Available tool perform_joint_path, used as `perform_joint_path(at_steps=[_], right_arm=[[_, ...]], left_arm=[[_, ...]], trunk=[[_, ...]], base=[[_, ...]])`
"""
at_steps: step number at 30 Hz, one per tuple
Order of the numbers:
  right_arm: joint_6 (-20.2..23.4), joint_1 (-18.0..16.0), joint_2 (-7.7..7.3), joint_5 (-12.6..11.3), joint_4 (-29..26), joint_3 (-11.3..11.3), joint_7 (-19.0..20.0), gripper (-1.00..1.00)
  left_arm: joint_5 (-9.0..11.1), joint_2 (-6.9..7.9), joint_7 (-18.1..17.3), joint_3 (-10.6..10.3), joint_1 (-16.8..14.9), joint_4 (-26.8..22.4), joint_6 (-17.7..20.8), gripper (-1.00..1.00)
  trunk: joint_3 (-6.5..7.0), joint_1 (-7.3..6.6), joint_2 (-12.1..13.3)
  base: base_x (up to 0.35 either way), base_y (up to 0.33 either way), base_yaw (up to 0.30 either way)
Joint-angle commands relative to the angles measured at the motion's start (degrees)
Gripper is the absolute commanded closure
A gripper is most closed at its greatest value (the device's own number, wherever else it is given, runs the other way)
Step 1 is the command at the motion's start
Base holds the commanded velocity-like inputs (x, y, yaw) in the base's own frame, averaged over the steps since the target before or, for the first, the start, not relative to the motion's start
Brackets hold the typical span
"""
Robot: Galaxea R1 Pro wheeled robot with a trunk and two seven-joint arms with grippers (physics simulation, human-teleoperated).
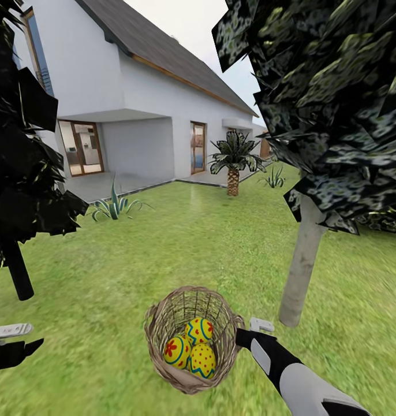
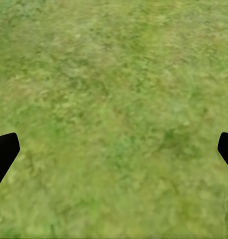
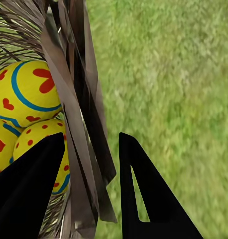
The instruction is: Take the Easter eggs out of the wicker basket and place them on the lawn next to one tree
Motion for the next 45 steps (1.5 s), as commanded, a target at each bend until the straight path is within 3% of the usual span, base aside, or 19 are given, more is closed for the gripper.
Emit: perform_joint_path(at_steps=[1,45], right_arm=[[0.3,0.0,0.03,-0.7,-0.2,-0.2,-0.2,1.0],[0.2,0.0,0.03,-0.8,-0.1,-0.3,-0.2,1.0]], left_arm=[[0.2,-0.01,-0.1,0.1,-0.1,0.1,0.4,-1.0],[0.2,-0.1,-0.2,0.0,-0.1,-0.4,0.3,-1.0]], trunk=[[-0.26,0.23,-0.5],[-8.16,9.9,-18.1]], base=[[0.0,0.0,0.0],[0.0,0.0,0.0]])
